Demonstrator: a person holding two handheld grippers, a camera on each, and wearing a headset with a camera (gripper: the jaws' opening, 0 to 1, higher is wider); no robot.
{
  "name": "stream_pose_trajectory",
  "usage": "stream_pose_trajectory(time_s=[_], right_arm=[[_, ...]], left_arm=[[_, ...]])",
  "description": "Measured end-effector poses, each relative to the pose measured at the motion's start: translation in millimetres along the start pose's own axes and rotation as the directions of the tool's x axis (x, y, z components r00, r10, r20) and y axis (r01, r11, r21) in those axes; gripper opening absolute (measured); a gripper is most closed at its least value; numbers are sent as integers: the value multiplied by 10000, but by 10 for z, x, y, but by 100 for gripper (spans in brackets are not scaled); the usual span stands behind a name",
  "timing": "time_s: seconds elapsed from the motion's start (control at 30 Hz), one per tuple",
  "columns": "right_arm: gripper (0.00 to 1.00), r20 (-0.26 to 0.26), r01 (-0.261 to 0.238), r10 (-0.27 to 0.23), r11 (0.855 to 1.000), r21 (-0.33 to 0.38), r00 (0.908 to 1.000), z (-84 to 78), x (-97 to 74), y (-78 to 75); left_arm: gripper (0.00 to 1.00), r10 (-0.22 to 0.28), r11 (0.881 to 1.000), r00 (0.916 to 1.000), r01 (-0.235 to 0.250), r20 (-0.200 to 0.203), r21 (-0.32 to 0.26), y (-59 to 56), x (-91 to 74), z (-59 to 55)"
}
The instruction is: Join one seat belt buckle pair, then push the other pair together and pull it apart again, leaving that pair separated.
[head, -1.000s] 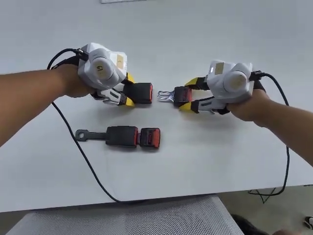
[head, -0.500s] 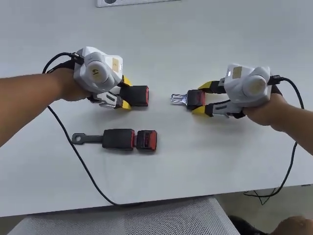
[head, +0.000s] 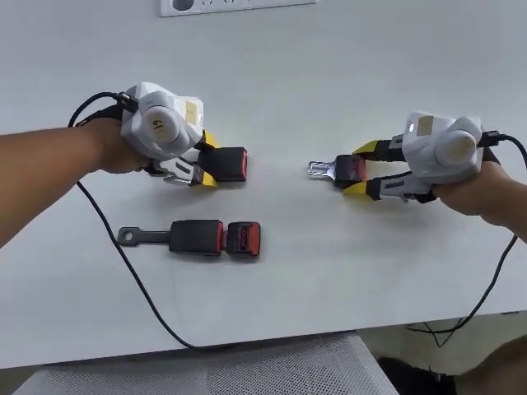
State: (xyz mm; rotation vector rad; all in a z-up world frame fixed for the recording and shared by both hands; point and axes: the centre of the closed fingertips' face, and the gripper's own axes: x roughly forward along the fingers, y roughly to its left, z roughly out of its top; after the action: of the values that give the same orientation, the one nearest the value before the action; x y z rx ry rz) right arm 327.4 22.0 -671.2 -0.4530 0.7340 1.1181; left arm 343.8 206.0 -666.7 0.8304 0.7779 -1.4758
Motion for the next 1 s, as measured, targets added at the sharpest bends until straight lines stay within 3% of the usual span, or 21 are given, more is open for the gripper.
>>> stream_pose_trajectory(time_s=[0.47, 0.77, 0.8, 0.87, 0.93, 1.0], right_arm=[[36, -68, 15, -14, 10000, 12, 10000, -182, -233, -11], [36, -165, -120, 119, 9999, -97, 9998, -185, -267, 4], [38, -209, -94, 92, 9999, -133, 9997, -181, -266, 2], [51, -367, 235, -238, 9997, -100, 9990, -196, -278, -43], [63, -76, 356, -354, 9992, 196, 9993, -148, -304, -55], [64, 62, 696, -699, 9971, 313, 9975, -111, -358, -101]], left_arm=[[34, 2, 10000, 10000, -2, -59, -15, -2, -1, 10], [34, 15, 9999, 9999, -18, -161, -153, -4, -4, 14], [34, 7, 9999, 9997, -10, -237, -153, -3, -3, 18], [34, -14, 9999, 9992, 10, -394, -108, -7, 0, 26], [36, -41, 9999, 9985, 35, -545, -111, -19, 4, 22], [43, -196, 9987, 9977, 166, -653, -473, -82, -5, 19]])
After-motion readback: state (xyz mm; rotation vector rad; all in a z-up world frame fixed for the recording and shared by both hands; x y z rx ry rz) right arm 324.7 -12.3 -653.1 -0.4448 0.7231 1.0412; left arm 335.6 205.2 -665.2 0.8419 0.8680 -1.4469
